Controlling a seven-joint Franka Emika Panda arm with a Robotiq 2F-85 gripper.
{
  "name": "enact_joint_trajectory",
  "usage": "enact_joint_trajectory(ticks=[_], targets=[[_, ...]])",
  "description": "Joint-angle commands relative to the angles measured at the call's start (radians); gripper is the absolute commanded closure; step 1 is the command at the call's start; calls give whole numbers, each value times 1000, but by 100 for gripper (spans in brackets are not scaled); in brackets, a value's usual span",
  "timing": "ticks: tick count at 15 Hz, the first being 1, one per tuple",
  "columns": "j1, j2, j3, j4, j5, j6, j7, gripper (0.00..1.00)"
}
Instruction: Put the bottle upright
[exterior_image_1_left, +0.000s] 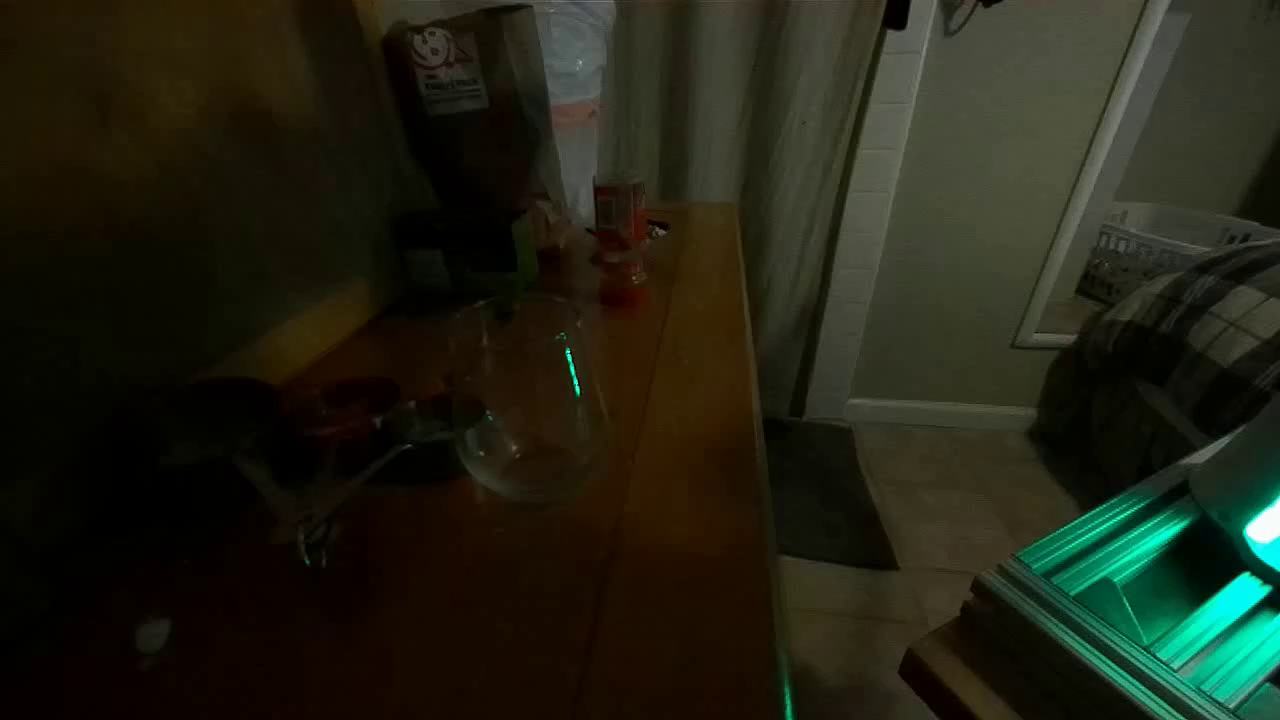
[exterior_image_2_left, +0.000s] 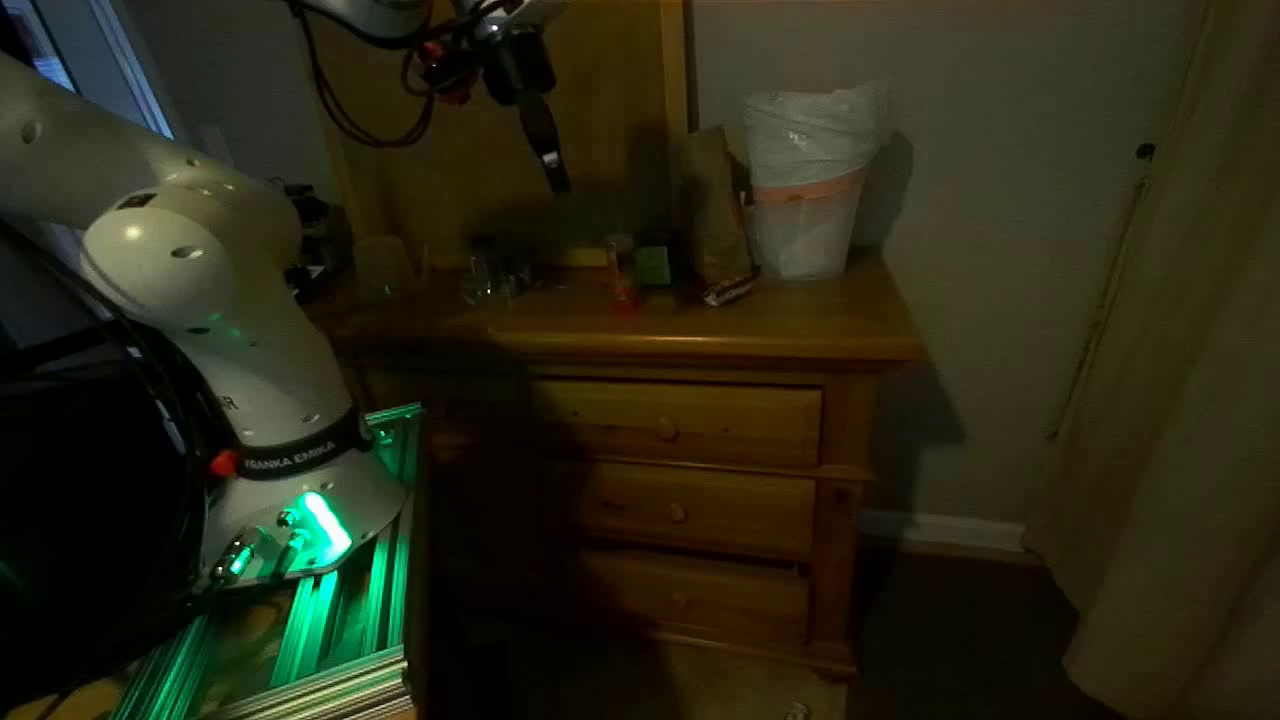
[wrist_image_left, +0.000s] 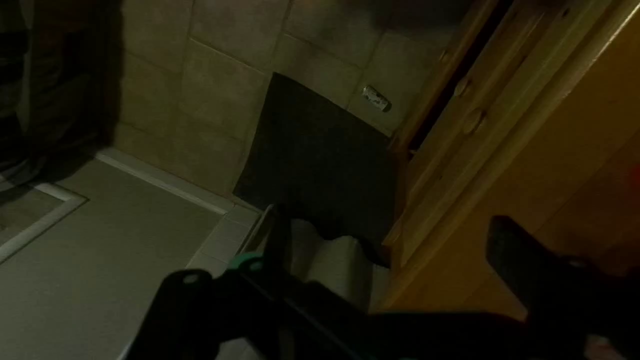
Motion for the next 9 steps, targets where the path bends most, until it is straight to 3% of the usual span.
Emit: enact_joint_trajectory(ticks=[1,6,9], targets=[[15,4,-14,2,-12,-3,10,0],[15,4,-14,2,-12,-3,10,0],[57,141,-42,-7,12,110,-100,0]])
